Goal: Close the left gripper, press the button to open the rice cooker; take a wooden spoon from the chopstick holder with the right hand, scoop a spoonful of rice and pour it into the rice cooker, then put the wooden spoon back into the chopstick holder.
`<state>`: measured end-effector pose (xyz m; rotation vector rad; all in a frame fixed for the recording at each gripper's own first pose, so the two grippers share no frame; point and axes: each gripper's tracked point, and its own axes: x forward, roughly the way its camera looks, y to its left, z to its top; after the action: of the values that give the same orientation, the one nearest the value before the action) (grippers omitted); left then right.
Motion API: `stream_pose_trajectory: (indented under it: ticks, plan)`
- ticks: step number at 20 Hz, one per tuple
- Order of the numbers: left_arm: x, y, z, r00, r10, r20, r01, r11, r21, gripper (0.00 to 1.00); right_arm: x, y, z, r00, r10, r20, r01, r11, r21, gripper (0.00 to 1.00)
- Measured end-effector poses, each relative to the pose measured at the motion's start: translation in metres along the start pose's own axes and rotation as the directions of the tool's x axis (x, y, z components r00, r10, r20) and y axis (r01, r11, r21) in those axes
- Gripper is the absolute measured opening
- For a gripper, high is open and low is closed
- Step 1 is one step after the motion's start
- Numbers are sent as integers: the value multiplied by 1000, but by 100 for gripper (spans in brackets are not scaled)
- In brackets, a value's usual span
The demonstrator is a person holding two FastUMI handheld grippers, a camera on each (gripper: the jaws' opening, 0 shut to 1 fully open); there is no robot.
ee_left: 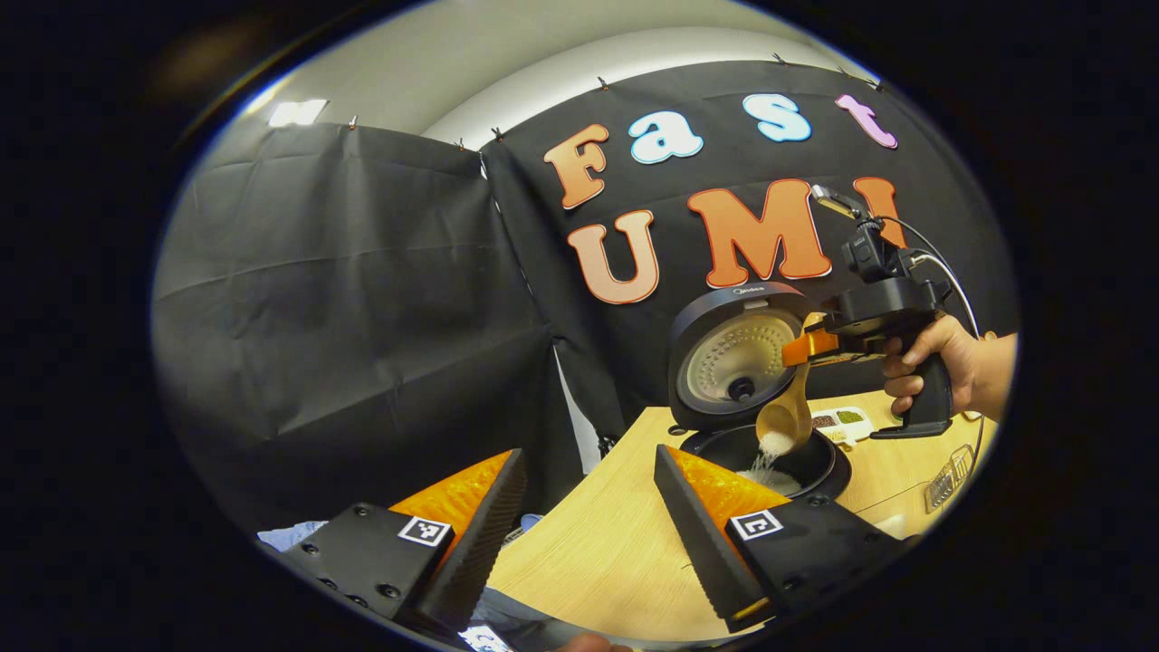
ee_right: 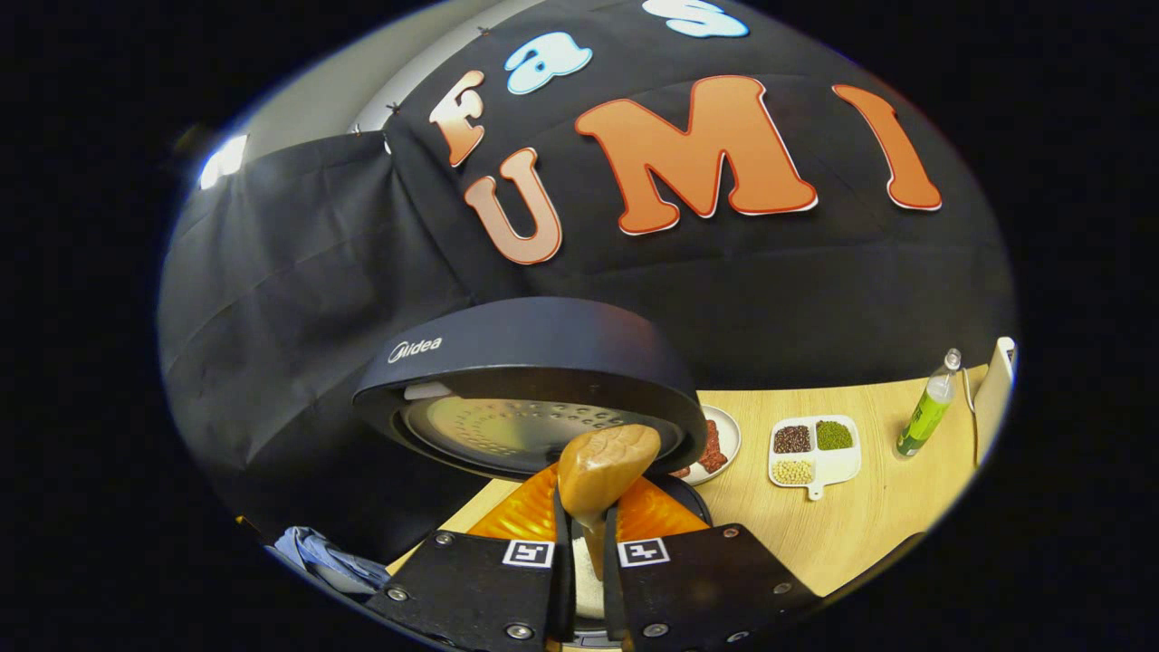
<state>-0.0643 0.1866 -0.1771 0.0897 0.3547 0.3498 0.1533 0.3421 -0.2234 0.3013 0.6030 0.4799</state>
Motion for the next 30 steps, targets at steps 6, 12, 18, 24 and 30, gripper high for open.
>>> stream_pose_trajectory:
  ticks: [6, 12, 18, 24, 30]
  plan:
    - [1, 3, -6, 1000, 5, -8, -5, 1000, -4, 96, 3, 12, -1, 1000, 6, 9, -5, 994, -109, 12]
    - [2, 7, -8, 1000, 11, -12, -11, 1000, -6, 88, 2, 29, -10, 999, 50, 5, -48, 972, -229, 12]
    - [6, 10, -12, 1000, 16, -19, -16, 1000, -11, 88, -1, 49, -13, 995, 98, 20, -83, 921, -381, 11]
    - [7, 9, -14, 1000, 15, -20, -15, 1000, -11, 88, -8, 58, -21, 992, 119, 30, -87, 854, -512, 12]
    - [6, 5, -13, 1000, 4, -19, -4, 1000, -9, 88, -21, 49, -19, 991, 126, 36, -100, 906, -411, 12]
